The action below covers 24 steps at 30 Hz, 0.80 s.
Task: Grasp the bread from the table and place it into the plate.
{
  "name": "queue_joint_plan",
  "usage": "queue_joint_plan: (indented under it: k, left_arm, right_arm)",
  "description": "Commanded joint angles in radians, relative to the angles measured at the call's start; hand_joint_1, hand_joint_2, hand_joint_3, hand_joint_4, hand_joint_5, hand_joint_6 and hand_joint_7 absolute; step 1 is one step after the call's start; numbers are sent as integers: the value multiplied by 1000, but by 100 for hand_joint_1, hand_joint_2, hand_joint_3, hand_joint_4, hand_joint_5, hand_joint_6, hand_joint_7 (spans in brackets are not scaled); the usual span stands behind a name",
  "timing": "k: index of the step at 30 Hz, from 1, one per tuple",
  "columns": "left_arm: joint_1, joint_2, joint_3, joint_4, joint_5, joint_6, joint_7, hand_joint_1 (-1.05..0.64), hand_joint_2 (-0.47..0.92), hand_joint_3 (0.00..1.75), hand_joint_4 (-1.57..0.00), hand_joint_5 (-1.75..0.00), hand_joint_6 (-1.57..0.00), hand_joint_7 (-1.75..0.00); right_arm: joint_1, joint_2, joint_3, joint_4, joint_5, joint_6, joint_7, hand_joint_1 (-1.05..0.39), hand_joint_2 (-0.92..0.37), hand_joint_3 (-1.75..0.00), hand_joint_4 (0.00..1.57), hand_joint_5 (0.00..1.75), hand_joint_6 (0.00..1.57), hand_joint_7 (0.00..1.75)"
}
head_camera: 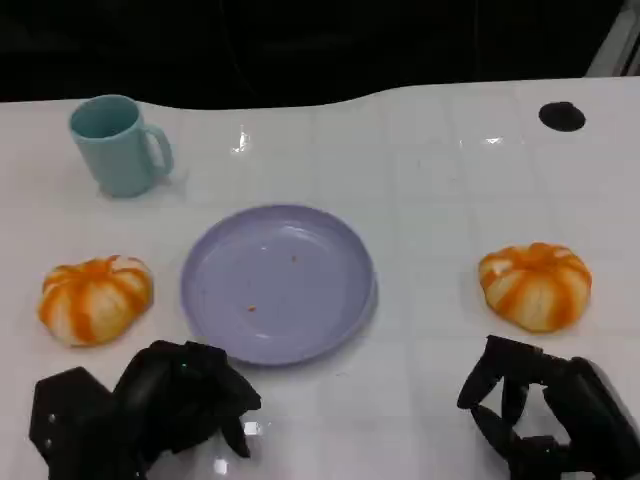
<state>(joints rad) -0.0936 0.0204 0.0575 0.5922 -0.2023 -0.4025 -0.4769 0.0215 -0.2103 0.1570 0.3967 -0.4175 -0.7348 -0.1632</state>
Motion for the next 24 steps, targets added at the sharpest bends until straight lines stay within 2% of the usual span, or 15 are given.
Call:
queue_joint_plan:
  k: [1,7,9,12,14,18,20,22,24]
  left_arm:
    - [-3,17,7,-3,2,7,5,-105,82,0,-146,-101,-156,-51]
    - [-3,17,6,-3,6,1,7,-105,82,0,-146,-101,-156,-51]
    - [-5,17,6,-1,5,2,7,-105,82,0,-146,-101,-156,-51]
    - [-7,17,7,4,5,0,7,-105,82,0,-146,-101,-156,-51]
    - [-9,16,8,6,2,0,4,-105,82,0,-146,-101,-156,-51]
    - [-12,12,8,13,2,-3,6,-105,82,0,-146,-101,-155,-51]
    - [-14,11,8,17,3,-3,7,-105,82,0,-146,-101,-155,-51]
    - [-14,10,6,17,3,-1,6,-105,82,0,-146,-101,-156,-51]
    - [-11,8,4,16,6,-5,8,-105,82,0,-146,-101,-156,-51]
  right_arm:
    - [4,-13,-3,-3,6,-3,0,-31,-39,-116,81,175,76,136]
    - [2,-10,-4,2,9,-12,-5,-30,-40,-115,80,175,76,133]
    - [1,-6,-6,7,13,-20,-11,-30,-43,-107,75,170,82,109]
    - [2,-1,-10,3,4,-17,-27,-32,-48,-97,73,133,89,72]
    - [2,-1,-15,-4,-16,-11,-49,-32,-48,-94,72,121,88,60]
    - [2,-11,-25,-31,-42,7,-72,-36,-53,-86,63,121,84,50]
    - [3,-19,-33,-48,-60,16,-83,-37,-60,-72,58,122,83,44]
    - [1,-30,-41,-62,-91,21,-106,-39,-68,-55,55,111,82,35]
    - [-2,-44,-47,-75,-128,21,-134,-41,-78,-31,49,92,77,24]
